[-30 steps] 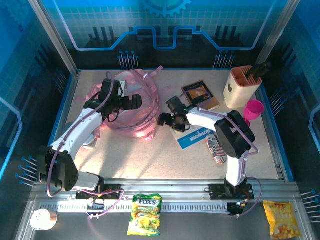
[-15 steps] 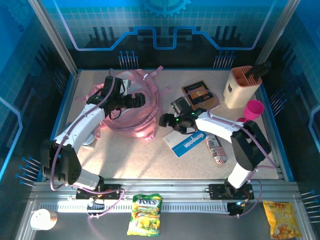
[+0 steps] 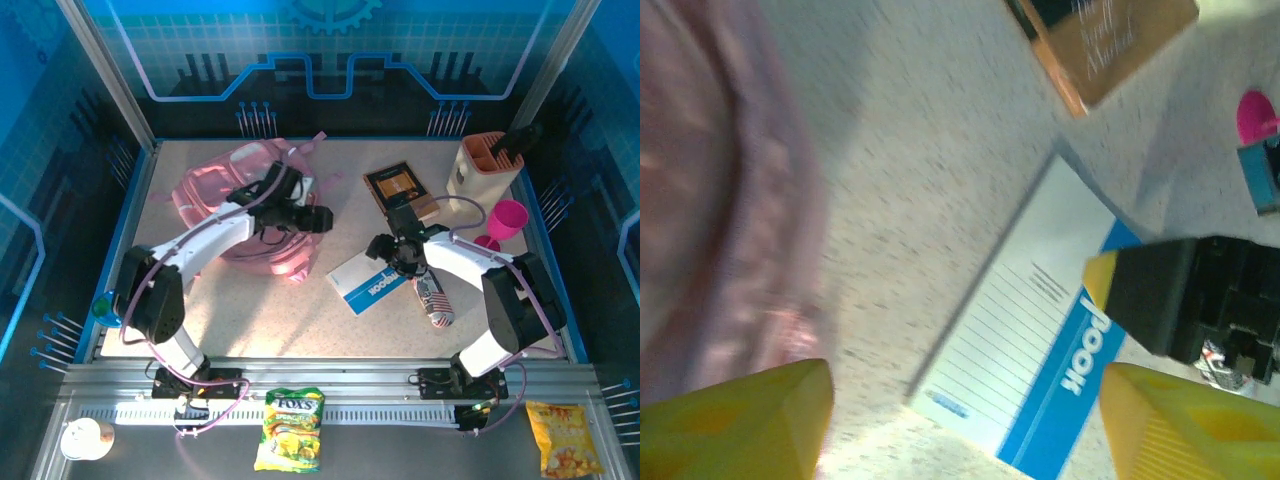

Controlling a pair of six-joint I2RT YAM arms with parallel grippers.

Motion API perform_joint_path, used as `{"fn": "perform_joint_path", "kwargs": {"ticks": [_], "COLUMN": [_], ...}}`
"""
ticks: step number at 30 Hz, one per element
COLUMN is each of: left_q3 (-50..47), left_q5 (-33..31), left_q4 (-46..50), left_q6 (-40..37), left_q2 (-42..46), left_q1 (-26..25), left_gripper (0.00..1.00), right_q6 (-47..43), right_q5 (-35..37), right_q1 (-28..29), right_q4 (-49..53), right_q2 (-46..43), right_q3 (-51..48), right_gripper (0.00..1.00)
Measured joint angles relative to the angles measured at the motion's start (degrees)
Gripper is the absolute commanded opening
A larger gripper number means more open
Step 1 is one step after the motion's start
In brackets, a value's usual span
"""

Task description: Pack the student bag

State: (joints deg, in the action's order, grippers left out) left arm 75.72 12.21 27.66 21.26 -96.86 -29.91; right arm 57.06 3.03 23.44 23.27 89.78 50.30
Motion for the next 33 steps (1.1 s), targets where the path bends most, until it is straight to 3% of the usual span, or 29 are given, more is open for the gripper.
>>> {"fn": "perform_joint_path", "kwargs": {"ticks": [10, 19, 33], "left_q3": [1.79, 1.84, -1.31], "left_q5": [1.18, 1.2, 1.4], "left_q4": [-0.55, -0.94, -0.96], "left_q6": [2.62, 3.04, 3.04], "left_q2": [-11.23, -15.98, -16.94], "left_q1": [-9.09, -9.57, -10.56], "left_gripper": [0.5, 0.37, 0.37], "right_q6": [0.57, -0.33, -1.36], "right_q5": [-0.44, -1.09, -7.13], "right_q1": [-1.92, -2.25, -2.29], "right_q4": [-1.92, -4.72, -12.96], "right_q2": [0.48, 3.56, 12.2], "right_q3": [-2.23, -0.94, 6.45], "right_gripper": [0.67, 0.59, 0.59]}}
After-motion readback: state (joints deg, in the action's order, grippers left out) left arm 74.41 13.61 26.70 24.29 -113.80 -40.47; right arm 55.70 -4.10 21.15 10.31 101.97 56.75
